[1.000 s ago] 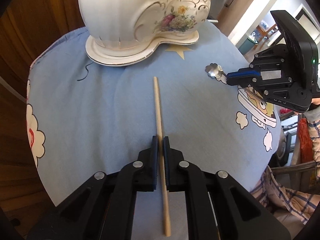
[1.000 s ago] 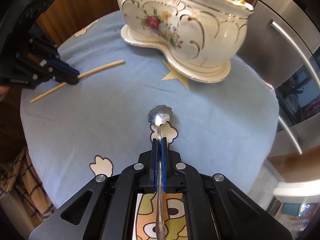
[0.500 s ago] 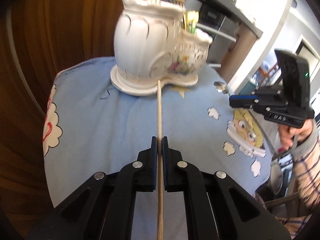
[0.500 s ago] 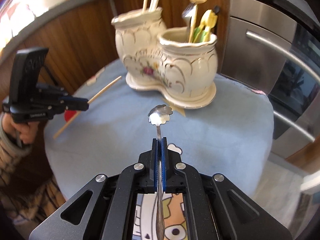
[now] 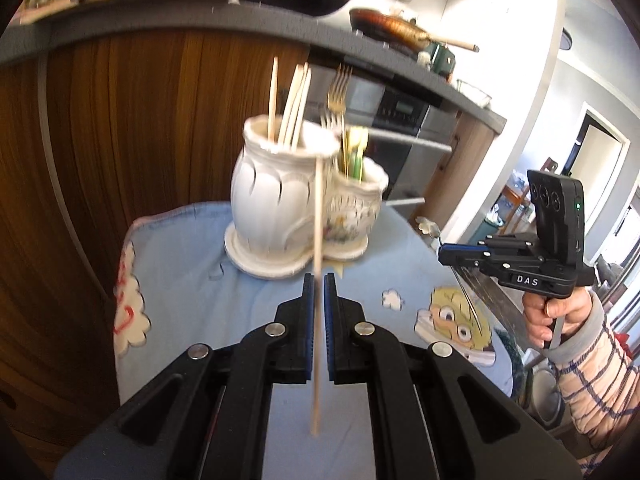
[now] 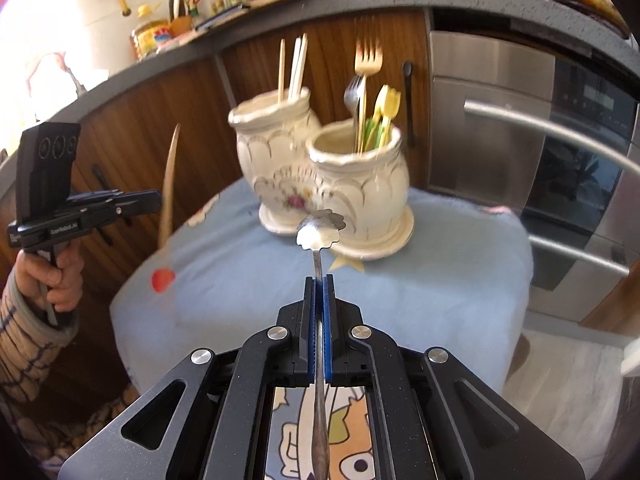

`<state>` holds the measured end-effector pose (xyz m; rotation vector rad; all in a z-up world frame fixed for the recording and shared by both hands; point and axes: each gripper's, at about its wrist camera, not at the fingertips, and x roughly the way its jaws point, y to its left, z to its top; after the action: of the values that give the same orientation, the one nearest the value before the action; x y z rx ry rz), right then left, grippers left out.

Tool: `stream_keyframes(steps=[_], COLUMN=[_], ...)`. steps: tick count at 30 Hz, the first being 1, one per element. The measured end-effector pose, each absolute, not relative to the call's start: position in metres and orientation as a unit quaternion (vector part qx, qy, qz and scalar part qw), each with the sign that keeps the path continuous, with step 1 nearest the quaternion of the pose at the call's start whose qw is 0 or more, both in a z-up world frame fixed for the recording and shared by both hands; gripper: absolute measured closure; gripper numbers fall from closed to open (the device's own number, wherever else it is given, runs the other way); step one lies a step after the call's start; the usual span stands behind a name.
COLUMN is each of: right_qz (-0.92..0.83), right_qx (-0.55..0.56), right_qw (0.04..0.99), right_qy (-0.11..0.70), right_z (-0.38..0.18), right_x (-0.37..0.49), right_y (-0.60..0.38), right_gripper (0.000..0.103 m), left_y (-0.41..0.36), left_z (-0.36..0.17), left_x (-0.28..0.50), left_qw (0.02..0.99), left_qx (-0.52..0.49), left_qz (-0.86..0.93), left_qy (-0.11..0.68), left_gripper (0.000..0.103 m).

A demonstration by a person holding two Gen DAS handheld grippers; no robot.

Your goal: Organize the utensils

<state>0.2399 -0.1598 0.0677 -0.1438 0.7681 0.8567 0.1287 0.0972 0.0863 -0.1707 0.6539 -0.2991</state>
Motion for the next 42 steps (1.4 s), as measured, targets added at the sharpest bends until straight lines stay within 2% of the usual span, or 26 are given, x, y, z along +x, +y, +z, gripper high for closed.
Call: stream_keyframes(steps=[5, 11, 13, 16, 23, 26, 27, 28, 31, 42], right_qz=[0.407, 0.414, 0.415, 0.418, 0.424, 0.426, 0.427, 0.428, 0.429, 0.43], right_qx=[-0.055, -0.052, -0.055, -0.055, -0.057, -0.057, -0.057, -0.057, -0.054, -0.046], right_qw=[0.846, 0.845, 0.843, 0.839, 0.833, 0.832, 0.832, 0.832, 0.833, 0.838], right_qy=[0.34, 0.336, 0.338, 0.344, 0.35, 0.35, 0.35, 0.35, 0.346, 0.334], right_z=[0.089, 0.093, 0.091, 0.085, 0.078, 0.077, 0.077, 0.077, 0.08, 0.091], right_x=[0.242, 0.242, 0.242, 0.242, 0.242, 0.242, 0.242, 0.242, 0.241, 0.239], right_y=[-0.163, -0.161, -0.159, -0.156, -0.15, -0.149, -0.149, -0.149, -0.151, -0.157], right_gripper=[0.099, 0.099, 0.099, 0.099, 0.099, 0.099, 0.099, 0.099, 0.099, 0.099], left_y=[0.095, 0.099, 0.105, 0.11, 0.105, 0.102, 0.101, 0.1, 0.104, 0.136], left_z=[0.104, 0.074, 0.057, 0.035, -0.003, -0.006, -0.006, -0.006, -0.005, 0.015], left_x=[0.14, 0.169, 0.175, 0.184, 0.209, 0.213, 0.212, 0.213, 0.213, 0.181], left_qw=[0.939, 0.905, 0.894, 0.882, 0.857, 0.858, 0.858, 0.858, 0.859, 0.879], left_qx=[-0.071, -0.092, -0.108, -0.118, -0.086, -0.076, -0.074, -0.067, -0.072, -0.127], left_qz=[-0.135, -0.12, -0.108, -0.088, -0.057, -0.054, -0.053, -0.05, -0.044, -0.042], left_qy=[0.307, 0.398, 0.421, 0.448, 0.505, 0.506, 0.506, 0.506, 0.505, 0.458], left_gripper=[0.103, 0.103, 0.09, 0.076, 0.076, 0.076, 0.076, 0.08, 0.099, 0.099])
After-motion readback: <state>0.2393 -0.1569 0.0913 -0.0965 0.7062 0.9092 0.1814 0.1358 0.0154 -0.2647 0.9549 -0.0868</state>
